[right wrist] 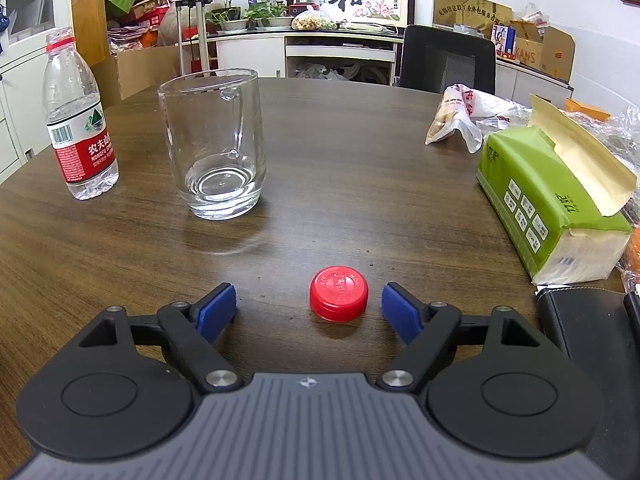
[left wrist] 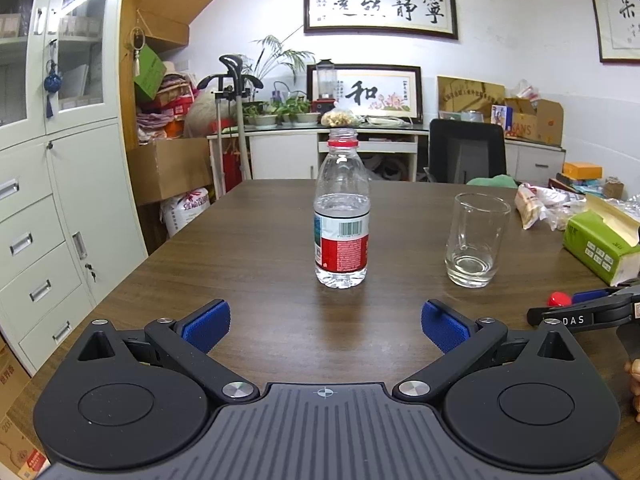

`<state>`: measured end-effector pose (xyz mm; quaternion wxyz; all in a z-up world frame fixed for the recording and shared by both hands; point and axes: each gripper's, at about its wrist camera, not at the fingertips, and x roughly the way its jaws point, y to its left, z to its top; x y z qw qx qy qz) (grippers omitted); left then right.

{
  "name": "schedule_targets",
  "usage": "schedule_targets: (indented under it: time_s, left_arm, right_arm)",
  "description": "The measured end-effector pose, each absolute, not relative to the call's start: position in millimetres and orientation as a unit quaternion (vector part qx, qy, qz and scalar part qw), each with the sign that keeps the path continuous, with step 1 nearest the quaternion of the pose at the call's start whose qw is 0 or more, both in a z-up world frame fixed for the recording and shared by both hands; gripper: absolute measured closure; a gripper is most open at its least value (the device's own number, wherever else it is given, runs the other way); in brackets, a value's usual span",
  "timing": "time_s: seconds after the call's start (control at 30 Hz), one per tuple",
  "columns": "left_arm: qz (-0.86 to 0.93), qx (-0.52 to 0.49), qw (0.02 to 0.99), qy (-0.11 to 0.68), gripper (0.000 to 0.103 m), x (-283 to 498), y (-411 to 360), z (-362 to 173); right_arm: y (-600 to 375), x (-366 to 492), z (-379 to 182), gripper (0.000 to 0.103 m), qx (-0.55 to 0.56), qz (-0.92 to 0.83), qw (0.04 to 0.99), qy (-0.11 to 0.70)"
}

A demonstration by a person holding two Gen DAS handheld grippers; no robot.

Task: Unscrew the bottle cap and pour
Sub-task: 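Move the right gripper toward the red cap while the left gripper approaches the water bottle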

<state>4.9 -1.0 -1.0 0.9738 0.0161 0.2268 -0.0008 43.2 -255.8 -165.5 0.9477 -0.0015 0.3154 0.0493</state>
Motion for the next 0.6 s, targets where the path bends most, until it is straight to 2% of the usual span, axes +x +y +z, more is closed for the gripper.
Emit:
schedule_targets:
  time_s: [0.13,0.33,0.5,0.6]
  left_arm:
    - [-0.003,0.02,0.972,0.232,0.0,8.5,-1.7,-1.6]
    - [-0.005,0.023,0.972,0.236,0.0,19.2,-4.0,-2.0]
    - [-0.005,0.028,0.973,0.23,0.0,27.6,-2.9,2.2]
    - [-0.008,0.023,0.974,0.226,0.0,35.5,0.1,6.2]
  right_arm:
    - [-257.2,43.7,-166.3,0.021,-0.001,0.048,0.947,0.317]
    - [-259.1,44.2,-167.3,0.012,0.0,0.045,0.947,0.319]
    - [-260.7,45.4,-166.2,0.009,0.004,0.041,0.946,0.321]
    - [-263.2,45.4,-166.7,0.003,0.009,0.033,0.944,0.327]
